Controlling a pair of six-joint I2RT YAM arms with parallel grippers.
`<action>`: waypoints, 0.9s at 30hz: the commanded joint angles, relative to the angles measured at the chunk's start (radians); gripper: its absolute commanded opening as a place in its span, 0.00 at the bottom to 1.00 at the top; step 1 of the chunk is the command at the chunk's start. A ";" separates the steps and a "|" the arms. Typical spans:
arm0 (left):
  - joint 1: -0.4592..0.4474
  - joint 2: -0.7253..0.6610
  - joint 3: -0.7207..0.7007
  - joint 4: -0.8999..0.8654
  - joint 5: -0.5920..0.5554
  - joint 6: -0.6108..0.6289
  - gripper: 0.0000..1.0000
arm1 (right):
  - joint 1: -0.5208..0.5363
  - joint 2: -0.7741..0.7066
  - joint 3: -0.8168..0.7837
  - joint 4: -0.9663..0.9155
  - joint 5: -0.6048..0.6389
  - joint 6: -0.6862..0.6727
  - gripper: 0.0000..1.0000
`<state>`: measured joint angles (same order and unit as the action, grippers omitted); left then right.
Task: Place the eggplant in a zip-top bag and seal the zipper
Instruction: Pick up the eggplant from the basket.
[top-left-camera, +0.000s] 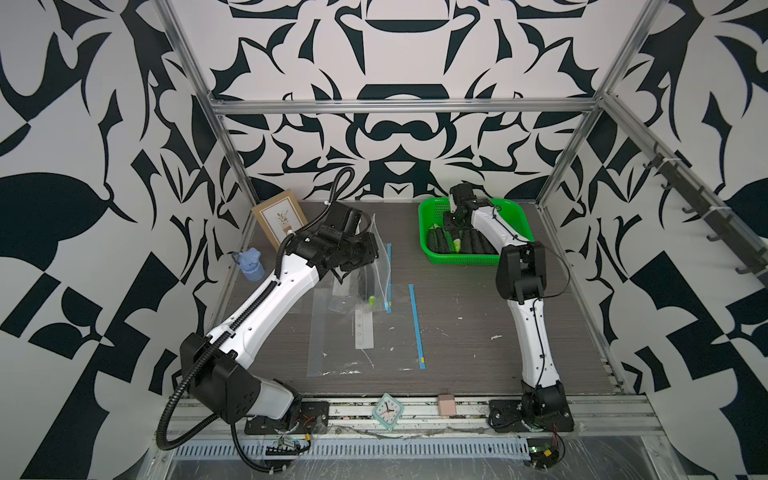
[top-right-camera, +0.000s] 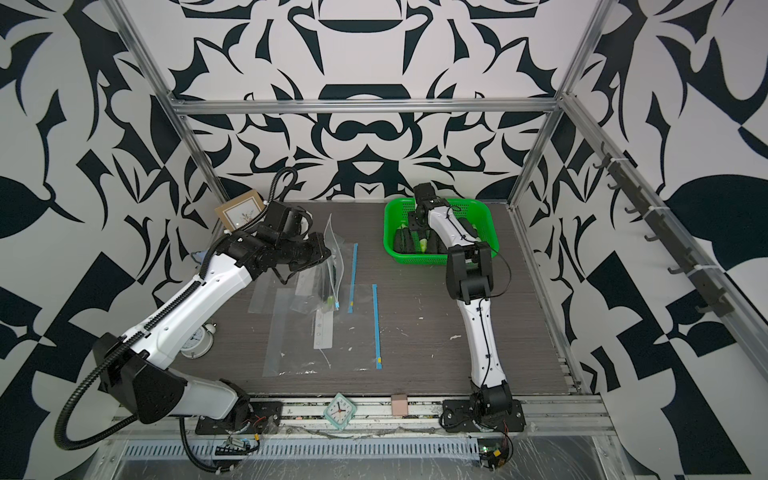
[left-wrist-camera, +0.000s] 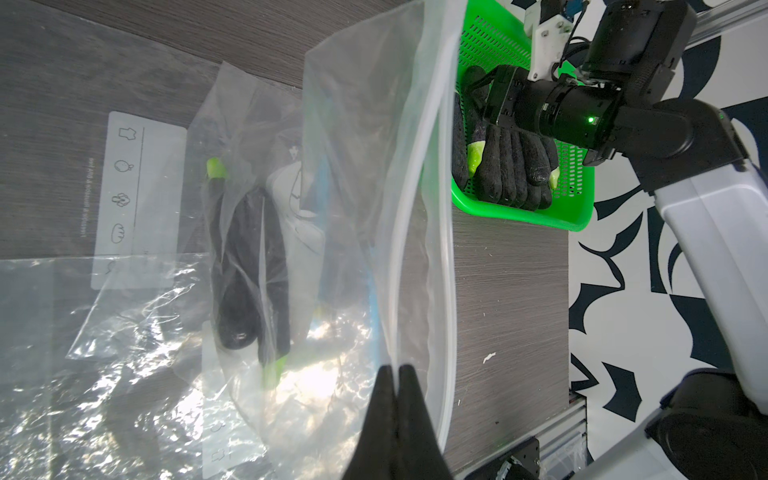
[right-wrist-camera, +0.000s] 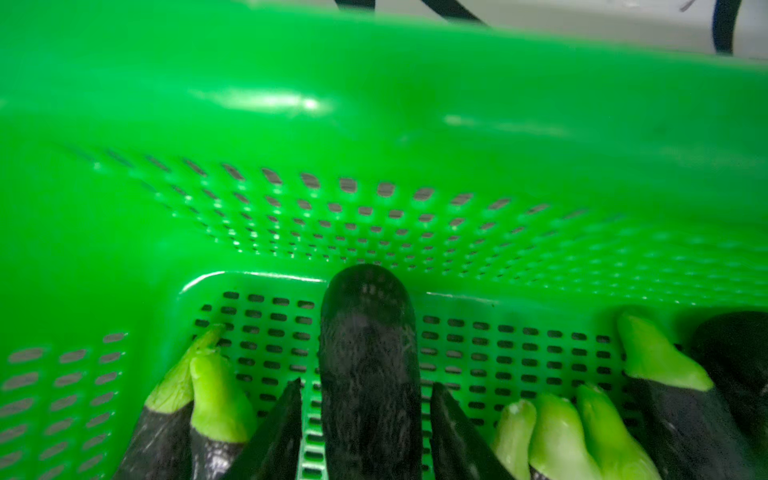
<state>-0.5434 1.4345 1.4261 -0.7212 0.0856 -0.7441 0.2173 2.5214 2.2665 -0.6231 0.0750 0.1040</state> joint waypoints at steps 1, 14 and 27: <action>0.002 0.006 0.021 0.000 -0.012 -0.011 0.00 | -0.005 0.000 0.044 0.011 0.016 -0.006 0.50; 0.002 0.017 0.024 0.006 -0.014 -0.011 0.00 | -0.005 -0.153 -0.149 0.164 0.017 0.007 0.20; 0.002 -0.008 -0.009 0.049 -0.020 -0.097 0.00 | 0.023 -0.664 -0.585 0.384 -0.141 0.086 0.13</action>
<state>-0.5434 1.4467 1.4261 -0.6983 0.0814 -0.7914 0.2195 1.9892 1.7538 -0.3511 0.0025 0.1371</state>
